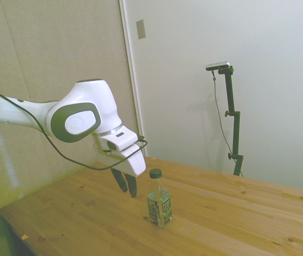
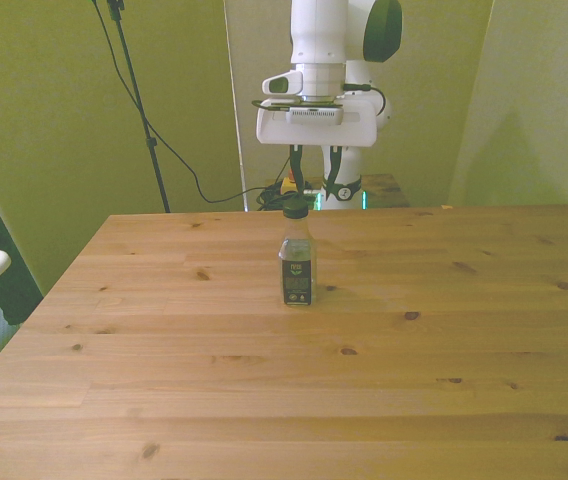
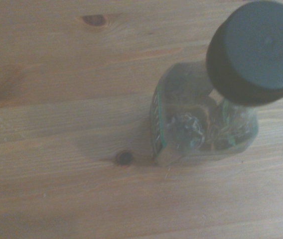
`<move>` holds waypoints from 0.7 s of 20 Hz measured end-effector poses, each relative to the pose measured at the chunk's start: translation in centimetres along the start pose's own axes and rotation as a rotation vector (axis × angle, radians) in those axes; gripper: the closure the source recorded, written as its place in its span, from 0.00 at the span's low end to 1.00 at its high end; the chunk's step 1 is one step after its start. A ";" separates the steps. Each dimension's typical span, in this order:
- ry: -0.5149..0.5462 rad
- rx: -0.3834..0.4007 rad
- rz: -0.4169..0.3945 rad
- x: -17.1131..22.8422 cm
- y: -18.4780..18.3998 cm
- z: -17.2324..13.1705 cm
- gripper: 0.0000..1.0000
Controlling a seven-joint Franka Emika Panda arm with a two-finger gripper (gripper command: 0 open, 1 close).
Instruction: Knock down the bottle
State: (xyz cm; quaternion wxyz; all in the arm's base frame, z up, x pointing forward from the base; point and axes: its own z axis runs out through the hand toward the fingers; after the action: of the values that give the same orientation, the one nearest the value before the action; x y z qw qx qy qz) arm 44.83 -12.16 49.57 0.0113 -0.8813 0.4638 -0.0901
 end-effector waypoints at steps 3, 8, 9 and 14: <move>0.005 -0.002 0.014 1.2 -0.5 0.0 1.00; 0.012 -0.005 0.040 2.8 -1.2 0.0 1.00; 0.012 -0.006 0.046 3.1 -1.4 0.1 1.00; 0.010 -0.017 0.069 4.6 -2.7 0.1 1.00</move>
State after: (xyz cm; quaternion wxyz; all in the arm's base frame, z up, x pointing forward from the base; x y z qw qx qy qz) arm 49.60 -14.43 50.45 0.0045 -0.8643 0.4948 -0.0901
